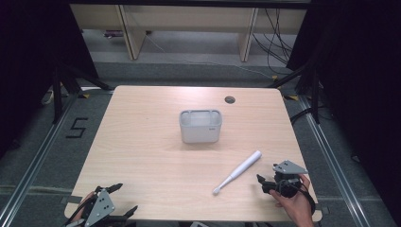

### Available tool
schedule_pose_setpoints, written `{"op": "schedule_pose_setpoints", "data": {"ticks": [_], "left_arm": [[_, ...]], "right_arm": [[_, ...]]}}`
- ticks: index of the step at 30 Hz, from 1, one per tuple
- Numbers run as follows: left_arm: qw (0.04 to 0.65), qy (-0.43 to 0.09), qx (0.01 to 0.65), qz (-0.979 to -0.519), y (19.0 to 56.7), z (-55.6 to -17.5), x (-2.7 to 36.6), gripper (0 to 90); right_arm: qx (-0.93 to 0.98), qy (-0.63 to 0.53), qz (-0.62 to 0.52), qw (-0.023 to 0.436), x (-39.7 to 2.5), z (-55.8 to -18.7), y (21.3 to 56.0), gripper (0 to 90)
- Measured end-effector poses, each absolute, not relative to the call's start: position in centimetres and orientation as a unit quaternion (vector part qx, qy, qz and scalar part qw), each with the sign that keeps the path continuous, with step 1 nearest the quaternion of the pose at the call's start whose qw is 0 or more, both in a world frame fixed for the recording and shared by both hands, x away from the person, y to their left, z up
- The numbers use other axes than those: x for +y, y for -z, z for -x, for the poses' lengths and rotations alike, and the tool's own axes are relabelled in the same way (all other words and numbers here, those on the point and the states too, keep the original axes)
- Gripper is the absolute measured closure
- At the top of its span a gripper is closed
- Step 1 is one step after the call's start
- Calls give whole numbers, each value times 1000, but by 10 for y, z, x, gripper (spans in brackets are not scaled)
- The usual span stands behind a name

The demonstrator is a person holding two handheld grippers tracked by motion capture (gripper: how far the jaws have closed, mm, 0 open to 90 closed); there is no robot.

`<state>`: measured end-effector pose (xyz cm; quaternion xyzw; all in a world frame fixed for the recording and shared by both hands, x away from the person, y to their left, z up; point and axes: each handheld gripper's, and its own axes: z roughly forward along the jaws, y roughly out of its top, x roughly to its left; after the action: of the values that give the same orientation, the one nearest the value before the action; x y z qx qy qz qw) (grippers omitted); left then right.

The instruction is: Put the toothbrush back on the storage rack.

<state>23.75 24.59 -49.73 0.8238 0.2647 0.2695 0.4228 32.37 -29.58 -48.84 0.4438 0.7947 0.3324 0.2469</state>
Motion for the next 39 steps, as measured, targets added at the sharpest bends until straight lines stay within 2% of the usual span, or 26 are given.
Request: {"op": "schedule_pose_setpoints", "data": {"ticks": [6, 9, 15, 17, 21, 23, 24, 25, 28, 33, 39], "left_arm": [[421, -266, 265, -826, 497, -238, 246, 149], [420, -269, 265, -825, 498, -238, 246, 149], [420, -264, 267, -826, 498, -238, 246, 149], [420, -265, 267, -826, 498, -238, 246, 149], [413, -266, 264, -830, 497, -238, 246, 149], [412, -266, 264, -830, 497, -238, 247, 149], [413, -266, 265, -829, 497, -238, 246, 149], [413, -266, 265, -829, 497, -238, 246, 149], [415, -267, 264, -829, 498, -239, 246, 149], [417, -266, 265, -828, 498, -239, 246, 149], [417, -266, 265, -828, 498, -239, 246, 149]], "right_arm": [[788, -343, -443, 254, -296, -328, 484, 265], [788, -352, -436, 255, -295, -332, 483, 302], [784, -371, -432, 249, -292, -343, 474, 481], [784, -370, -430, 251, -291, -345, 473, 505], [788, -370, -423, 251, -286, -353, 471, 677], [788, -370, -423, 252, -284, -354, 471, 702], [790, -371, -417, 253, -282, -357, 470, 754], [790, -371, -417, 253, -282, -357, 470, 754], [798, -369, -406, 251, -277, -366, 472, 832], [808, -361, -394, 248, -272, -378, 474, 895], [818, -345, -391, 242, -266, -390, 479, 900]]}}
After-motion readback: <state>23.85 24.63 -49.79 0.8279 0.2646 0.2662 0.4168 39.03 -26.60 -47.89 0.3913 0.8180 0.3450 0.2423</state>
